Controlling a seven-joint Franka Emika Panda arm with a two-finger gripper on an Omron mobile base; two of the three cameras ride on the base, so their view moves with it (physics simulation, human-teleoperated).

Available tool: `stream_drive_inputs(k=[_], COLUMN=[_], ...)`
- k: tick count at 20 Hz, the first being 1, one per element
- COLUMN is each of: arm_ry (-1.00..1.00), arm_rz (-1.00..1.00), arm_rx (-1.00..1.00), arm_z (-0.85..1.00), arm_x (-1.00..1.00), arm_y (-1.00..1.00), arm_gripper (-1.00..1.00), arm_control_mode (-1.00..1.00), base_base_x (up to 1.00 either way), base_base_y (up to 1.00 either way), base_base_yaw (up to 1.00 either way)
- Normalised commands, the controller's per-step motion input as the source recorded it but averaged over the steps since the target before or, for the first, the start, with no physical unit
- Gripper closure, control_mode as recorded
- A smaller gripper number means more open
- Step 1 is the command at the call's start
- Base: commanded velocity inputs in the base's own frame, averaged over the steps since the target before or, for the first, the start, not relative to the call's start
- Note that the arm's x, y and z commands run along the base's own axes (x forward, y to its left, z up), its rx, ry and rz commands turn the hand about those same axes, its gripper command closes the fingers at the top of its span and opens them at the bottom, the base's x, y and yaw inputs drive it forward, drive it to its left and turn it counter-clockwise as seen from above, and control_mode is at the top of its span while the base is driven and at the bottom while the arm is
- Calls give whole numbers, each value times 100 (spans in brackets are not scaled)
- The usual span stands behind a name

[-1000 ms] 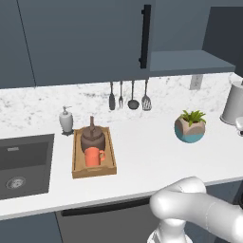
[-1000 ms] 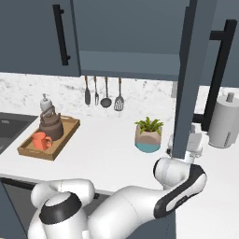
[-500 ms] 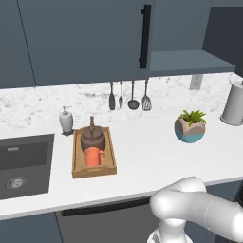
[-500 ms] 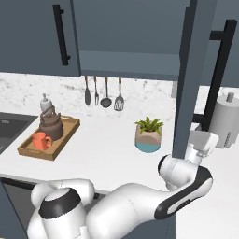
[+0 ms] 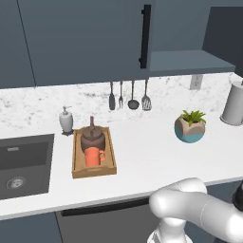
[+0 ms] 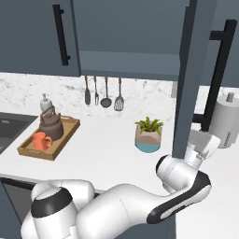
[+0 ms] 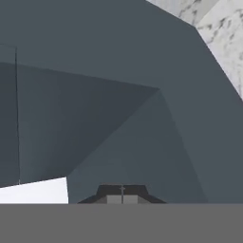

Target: Pick the kettle from the counter and place it on the tray. Then pick the mug from the cabinet and place it on the tray. Then close the cabinet doors.

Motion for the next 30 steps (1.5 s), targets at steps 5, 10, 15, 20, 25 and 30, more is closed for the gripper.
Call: stream_drive_inputs(k=[5,10,15,20,25,30], arm_ry=[-14,-18,-13,-5,0,0], arm_rz=[1,9,9,3,0,0], arm_rx=[0,-3,-15,-20,-25,-25], arm_z=[22,14,16,26,12,9], arm_x=[0,-5,-25,-41,-37,-20], arm_y=[-17,-1,1,10,56,88], arm_gripper=[100,100,100,100,100,100], arm_control_mode=[-100,-100,-100,-100,-100,-100], base_base_x=[0,0,0,0,0,0], base_base_y=[0,0,0,0,0,0], base_base_yaw=[0,0,0,0,0,0])
